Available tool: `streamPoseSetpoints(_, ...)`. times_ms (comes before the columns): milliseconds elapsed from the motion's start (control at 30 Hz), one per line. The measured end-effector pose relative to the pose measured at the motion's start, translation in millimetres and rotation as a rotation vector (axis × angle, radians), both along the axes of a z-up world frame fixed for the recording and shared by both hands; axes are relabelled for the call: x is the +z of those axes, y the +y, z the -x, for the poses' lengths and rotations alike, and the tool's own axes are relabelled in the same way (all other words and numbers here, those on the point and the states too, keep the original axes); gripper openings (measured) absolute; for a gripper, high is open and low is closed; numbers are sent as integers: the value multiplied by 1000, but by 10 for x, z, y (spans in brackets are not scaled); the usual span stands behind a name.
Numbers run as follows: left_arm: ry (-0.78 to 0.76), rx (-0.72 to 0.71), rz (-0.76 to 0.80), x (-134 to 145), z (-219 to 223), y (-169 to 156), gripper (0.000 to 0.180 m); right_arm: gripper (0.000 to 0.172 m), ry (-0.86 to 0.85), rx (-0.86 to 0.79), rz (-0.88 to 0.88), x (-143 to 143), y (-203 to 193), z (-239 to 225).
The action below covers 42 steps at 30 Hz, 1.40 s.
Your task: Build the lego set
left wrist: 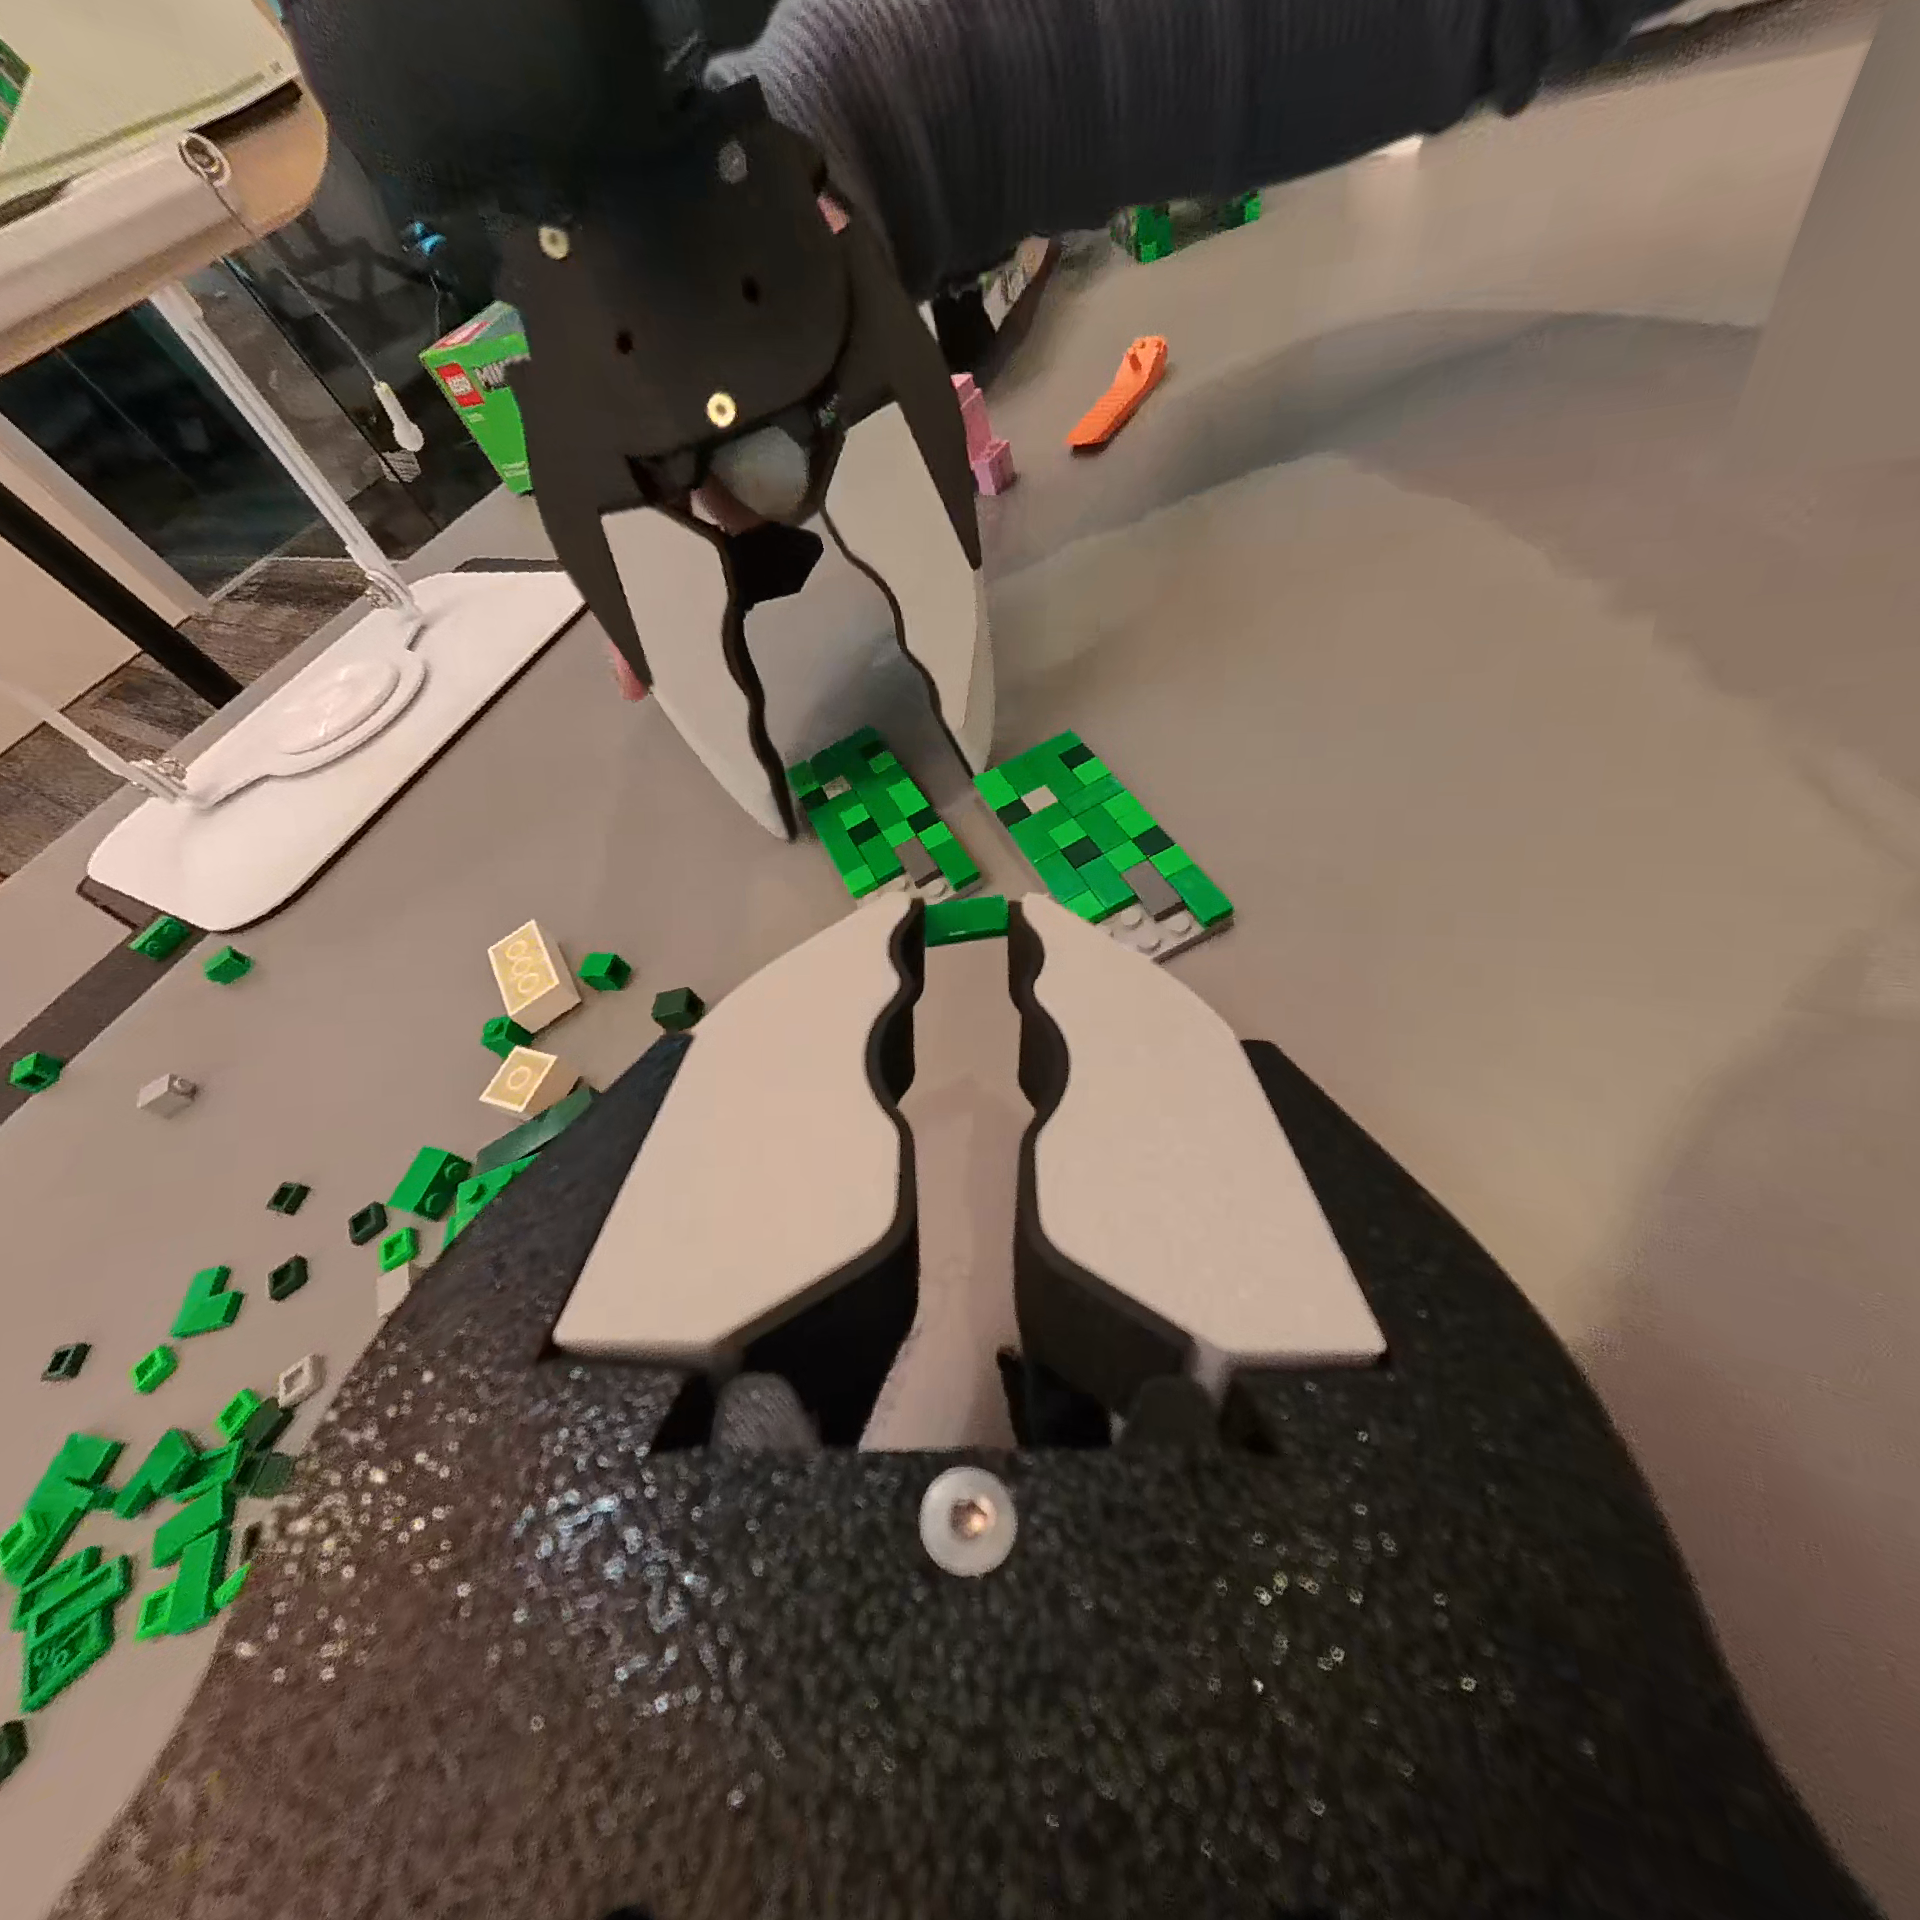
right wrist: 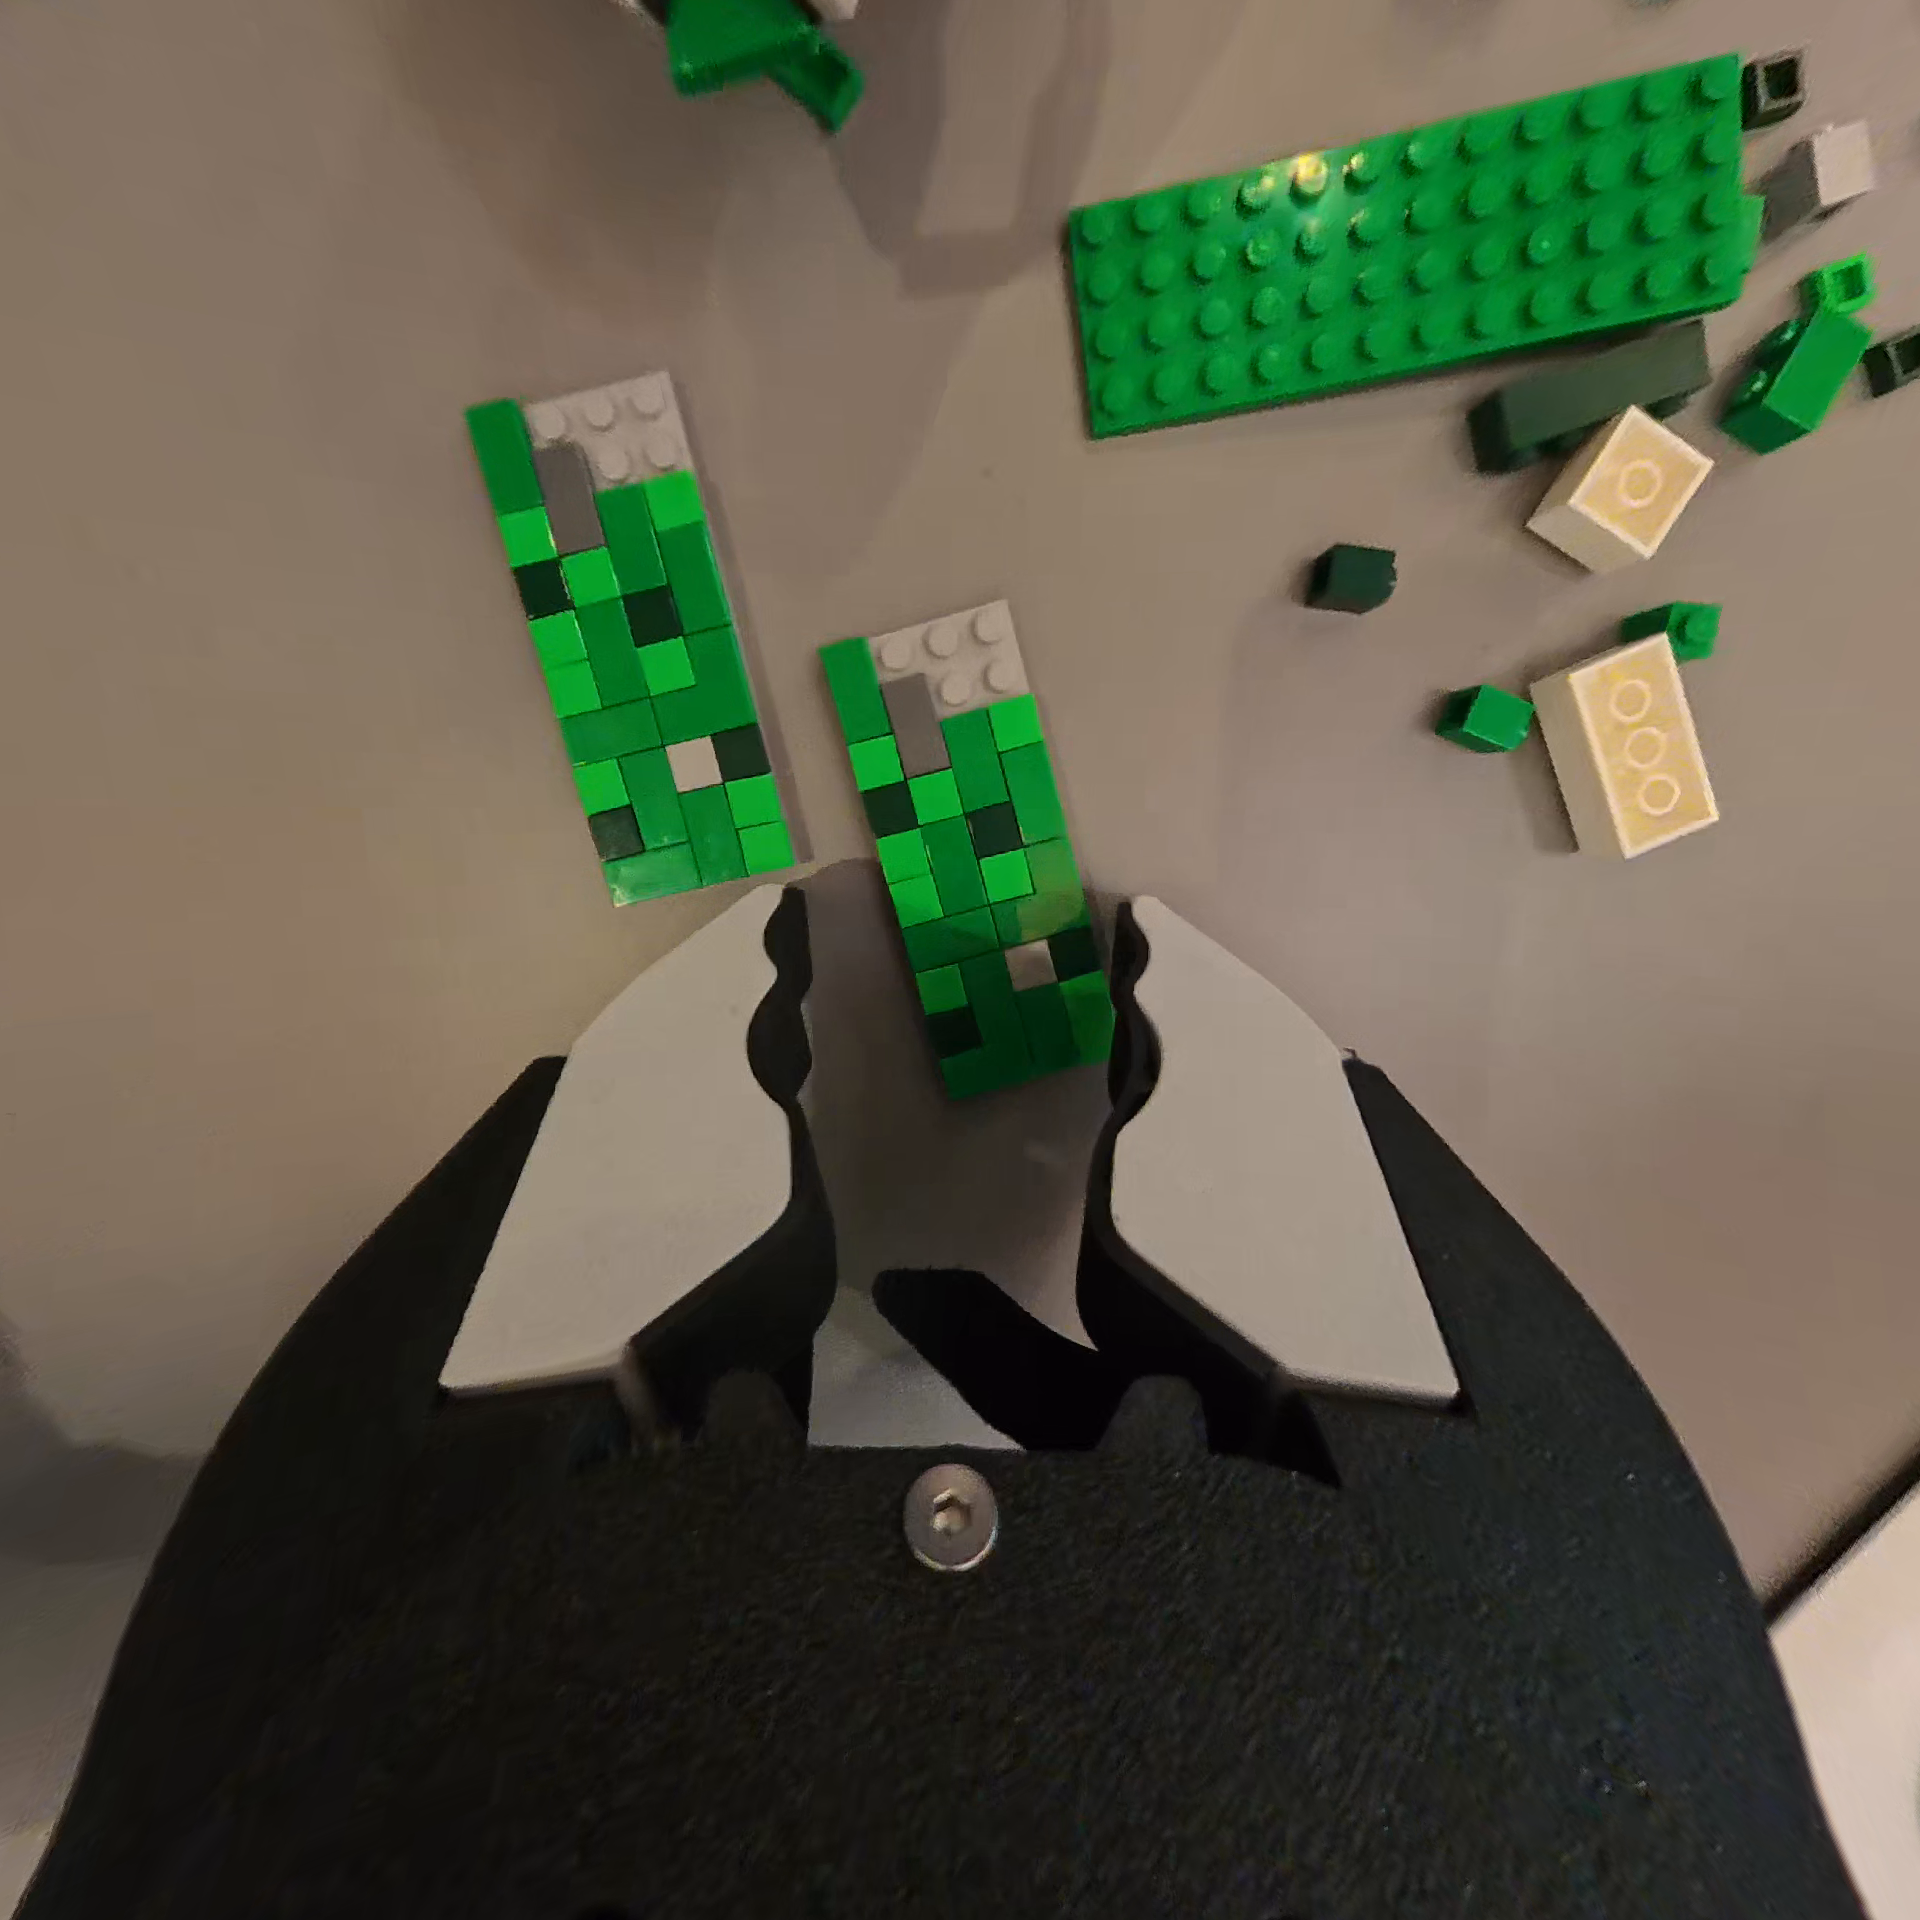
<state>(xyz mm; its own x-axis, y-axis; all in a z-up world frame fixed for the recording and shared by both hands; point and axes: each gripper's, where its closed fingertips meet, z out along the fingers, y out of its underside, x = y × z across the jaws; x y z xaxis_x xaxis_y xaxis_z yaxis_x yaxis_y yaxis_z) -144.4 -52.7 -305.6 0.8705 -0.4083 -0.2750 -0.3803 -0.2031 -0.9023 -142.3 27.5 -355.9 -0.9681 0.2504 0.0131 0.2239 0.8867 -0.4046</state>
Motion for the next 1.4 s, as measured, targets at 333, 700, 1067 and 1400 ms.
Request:
streamPoseSetpoints(333,11,34,-41,69,41,10,15,33,65,-147,7,64,30,-21)
streamPoseSetpoints(700,-42,38,-86,188,-2,-5,15,33,203,-437,109,367,-190,-370)
streamPoseSetpoints(1067,-47,-11,51,-3,-250,44,15,33,174,-431,18,157,-385,-522)
streamPoseSetpoints(1400,-12,-64,224,-283,-398,61,15,33,166,-404,-42,78,-450,-521)
